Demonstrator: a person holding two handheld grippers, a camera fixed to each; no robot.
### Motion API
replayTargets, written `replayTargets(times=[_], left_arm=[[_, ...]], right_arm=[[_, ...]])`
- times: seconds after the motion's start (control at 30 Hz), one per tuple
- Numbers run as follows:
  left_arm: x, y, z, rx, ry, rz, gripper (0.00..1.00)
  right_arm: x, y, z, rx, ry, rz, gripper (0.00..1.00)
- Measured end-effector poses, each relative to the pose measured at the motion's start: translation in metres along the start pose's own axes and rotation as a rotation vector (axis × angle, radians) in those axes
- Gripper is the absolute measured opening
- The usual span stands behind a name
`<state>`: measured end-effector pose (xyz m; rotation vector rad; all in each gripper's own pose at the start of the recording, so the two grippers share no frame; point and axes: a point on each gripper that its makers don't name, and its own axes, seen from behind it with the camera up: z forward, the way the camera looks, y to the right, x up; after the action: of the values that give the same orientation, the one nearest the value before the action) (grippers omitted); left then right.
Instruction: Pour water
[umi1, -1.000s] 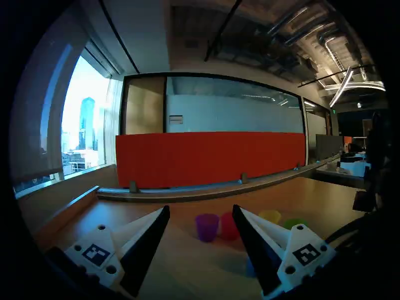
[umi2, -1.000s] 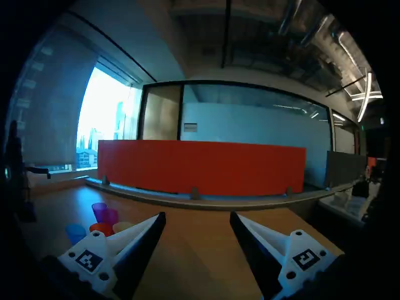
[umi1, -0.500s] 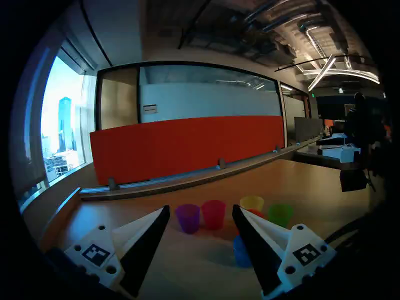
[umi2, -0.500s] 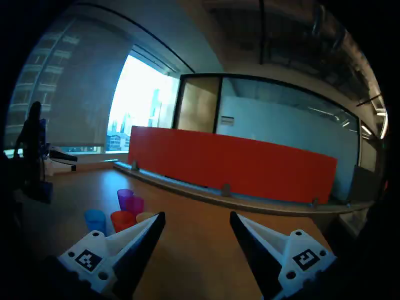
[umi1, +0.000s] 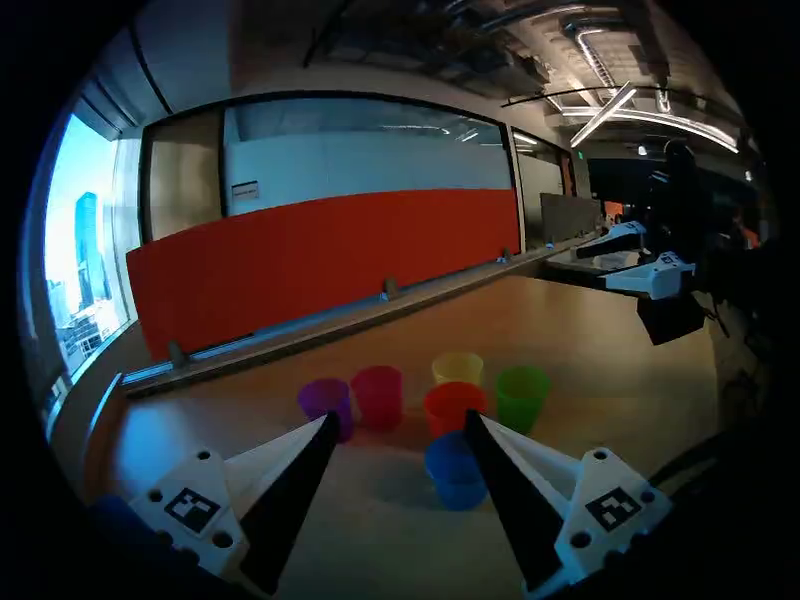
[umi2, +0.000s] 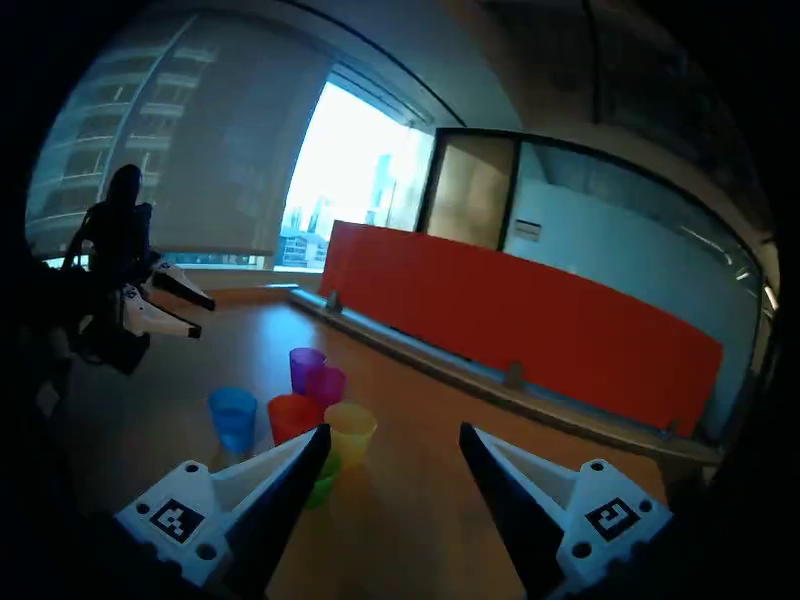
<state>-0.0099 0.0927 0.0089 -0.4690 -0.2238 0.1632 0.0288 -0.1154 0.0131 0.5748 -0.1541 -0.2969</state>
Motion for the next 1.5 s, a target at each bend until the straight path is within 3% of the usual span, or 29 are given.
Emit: replayTargets(times=[0.33,0.77,1.5], left_arm=[[-0.023,0.017,0.014,-0.084,-0.091,0.039,0.93],[-0.068,0.046,0.024,-0.205,-0.222,0.094,0.93],[-0.104,0.056,0.046,-0.258,-0.324,0.106,0.93]], right_arm=[[-0.014,-0.019,0.011,0.096,-0.052,-0.073,1.00],[-0.029,-0.030,0.029,0.152,-0.091,-0.097,1.00],[-0.042,-0.037,0.048,0.189,-0.108,-0.113,1.00]])
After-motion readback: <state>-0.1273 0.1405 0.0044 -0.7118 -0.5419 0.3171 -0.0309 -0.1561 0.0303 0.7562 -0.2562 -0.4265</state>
